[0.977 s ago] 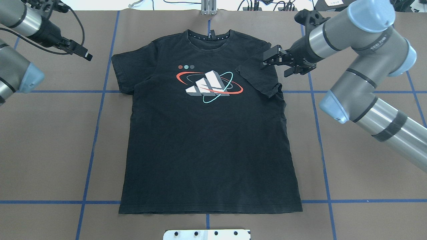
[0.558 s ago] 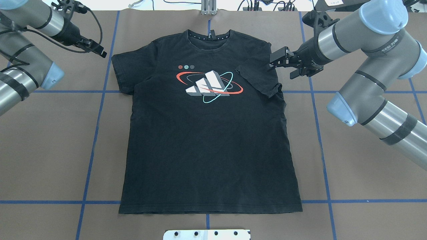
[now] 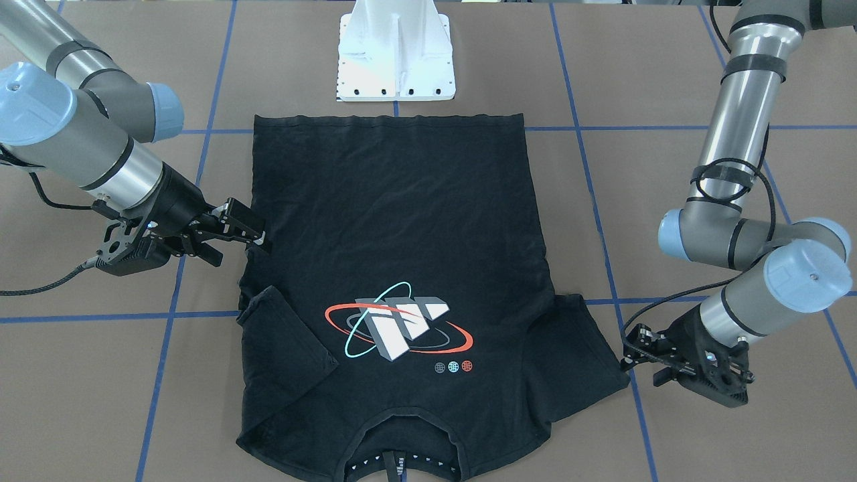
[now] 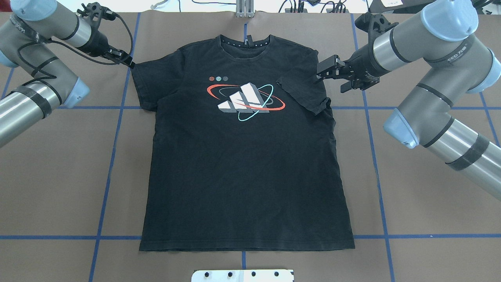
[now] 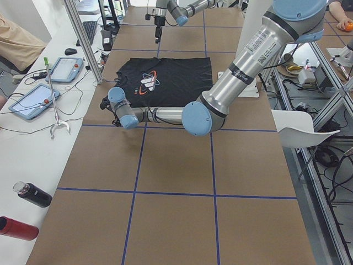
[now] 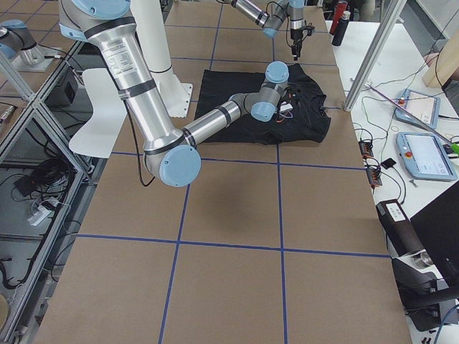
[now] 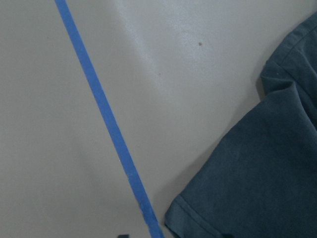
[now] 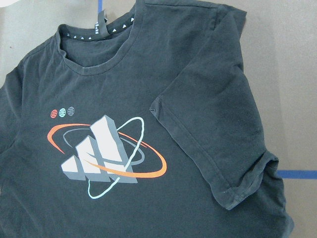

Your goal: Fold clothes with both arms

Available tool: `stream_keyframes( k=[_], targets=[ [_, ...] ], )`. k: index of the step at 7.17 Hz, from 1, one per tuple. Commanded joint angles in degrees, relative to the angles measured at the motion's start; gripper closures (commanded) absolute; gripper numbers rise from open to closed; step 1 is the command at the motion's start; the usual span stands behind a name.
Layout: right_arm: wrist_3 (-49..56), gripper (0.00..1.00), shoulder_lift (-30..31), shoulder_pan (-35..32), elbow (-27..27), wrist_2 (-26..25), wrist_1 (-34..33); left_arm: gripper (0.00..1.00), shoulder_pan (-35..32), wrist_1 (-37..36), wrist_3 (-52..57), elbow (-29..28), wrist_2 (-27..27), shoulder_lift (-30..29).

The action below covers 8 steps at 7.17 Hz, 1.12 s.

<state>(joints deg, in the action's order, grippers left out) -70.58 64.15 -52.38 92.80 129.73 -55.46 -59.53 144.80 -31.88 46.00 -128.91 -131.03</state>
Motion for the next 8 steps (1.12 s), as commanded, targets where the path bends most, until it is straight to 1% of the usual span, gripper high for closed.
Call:
stream_keyframes(
  k=[1,2,7,8],
  targets=[
    [0.0,0.0,-0.08,0.09,-0.16,-0.26,0.0,0.43,0.29,0.92,-0.12,-1.71,0.85,-0.89],
    [0.0,0.0,-0.08,0.17,-0.25,-0.35,0.0,0.48,0.72,0.92,-0.12,-2.14,1.46,-1.24],
    [0.0,0.0,-0.17,0.61,-0.6,-1.14,0.0,0.49,1.52,1.62,-0.12,-3.82,1.99,-1.86],
    [0.0,0.0,-0.25,0.61,-0.6,-1.23,0.0,0.52,1.78,1.62,-0.12,-3.82,2.6,-2.04]
  ],
)
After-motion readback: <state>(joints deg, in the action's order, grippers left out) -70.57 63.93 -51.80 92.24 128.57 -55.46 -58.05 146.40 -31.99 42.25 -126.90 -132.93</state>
